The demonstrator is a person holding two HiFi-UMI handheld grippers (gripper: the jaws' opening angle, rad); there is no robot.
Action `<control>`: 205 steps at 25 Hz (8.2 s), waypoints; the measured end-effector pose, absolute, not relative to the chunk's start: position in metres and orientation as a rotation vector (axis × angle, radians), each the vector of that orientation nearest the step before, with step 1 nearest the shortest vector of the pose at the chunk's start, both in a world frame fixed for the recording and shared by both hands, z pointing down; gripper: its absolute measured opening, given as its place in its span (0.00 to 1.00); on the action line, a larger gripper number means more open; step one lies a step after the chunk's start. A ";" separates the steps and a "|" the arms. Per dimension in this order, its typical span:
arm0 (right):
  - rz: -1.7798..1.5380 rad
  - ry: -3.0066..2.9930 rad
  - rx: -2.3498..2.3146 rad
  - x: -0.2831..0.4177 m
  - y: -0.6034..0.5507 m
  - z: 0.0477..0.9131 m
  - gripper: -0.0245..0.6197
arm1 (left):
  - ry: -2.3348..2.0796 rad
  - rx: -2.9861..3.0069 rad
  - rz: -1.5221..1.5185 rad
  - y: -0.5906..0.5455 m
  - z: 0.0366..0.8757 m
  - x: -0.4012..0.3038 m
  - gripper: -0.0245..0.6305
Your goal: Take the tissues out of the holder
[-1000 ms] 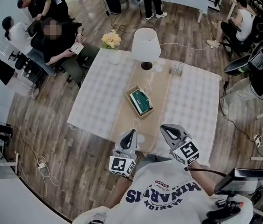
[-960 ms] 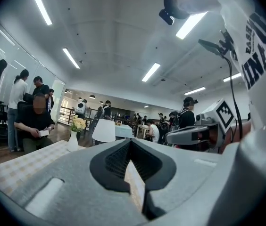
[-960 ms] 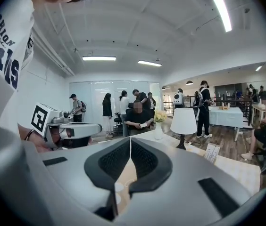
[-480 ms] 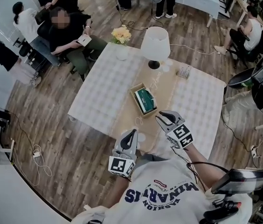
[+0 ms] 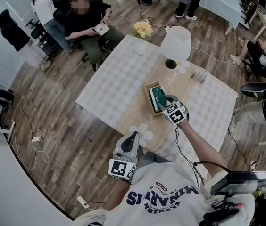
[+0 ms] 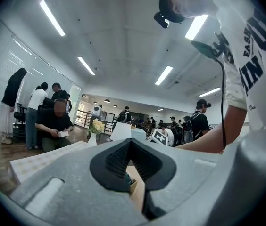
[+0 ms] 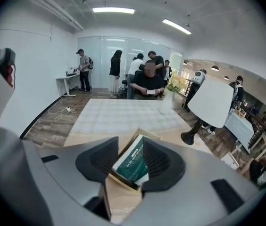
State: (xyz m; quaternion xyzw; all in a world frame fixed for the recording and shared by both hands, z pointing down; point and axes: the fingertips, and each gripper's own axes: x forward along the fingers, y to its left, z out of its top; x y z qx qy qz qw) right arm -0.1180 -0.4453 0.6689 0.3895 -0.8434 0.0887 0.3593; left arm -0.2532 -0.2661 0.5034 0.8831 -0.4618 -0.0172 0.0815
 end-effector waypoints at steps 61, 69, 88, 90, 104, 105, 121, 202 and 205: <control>0.457 -1.991 0.977 -0.121 -0.499 0.773 0.04 | -1.518 2.518 -0.025 -0.283 0.523 -0.296 0.04; 0.392 -2.114 1.015 -0.119 -0.494 0.717 0.04 | -1.450 2.595 -0.031 -0.287 0.522 -0.273 0.04; 0.232 -2.277 1.167 -0.087 -0.482 0.575 0.04 | -1.299 2.750 -0.051 -0.296 0.483 -0.222 0.04; 0.243 -2.273 1.165 -0.087 -0.478 0.581 0.04 | -1.307 2.740 -0.040 -0.293 0.486 -0.225 0.04; 0.278 -2.220 1.261 -0.044 -0.474 0.582 0.04 | -1.222 2.781 -0.027 -0.300 0.485 -0.207 0.04; 0.282 -2.211 1.277 -0.036 -0.473 0.583 0.04 | -1.204 2.789 -0.025 -0.301 0.486 -0.202 0.04; 0.388 -2.014 1.571 0.100 -0.424 0.582 0.04 | -0.845 2.917 0.003 -0.301 0.483 -0.120 0.04; 0.751 -1.990 1.228 0.023 -0.419 0.789 0.15 | -1.057 2.831 0.134 -0.309 0.496 -0.149 0.04; 0.738 -2.091 1.261 0.012 -0.420 0.751 0.15 | -1.032 2.853 0.125 -0.311 0.495 -0.143 0.04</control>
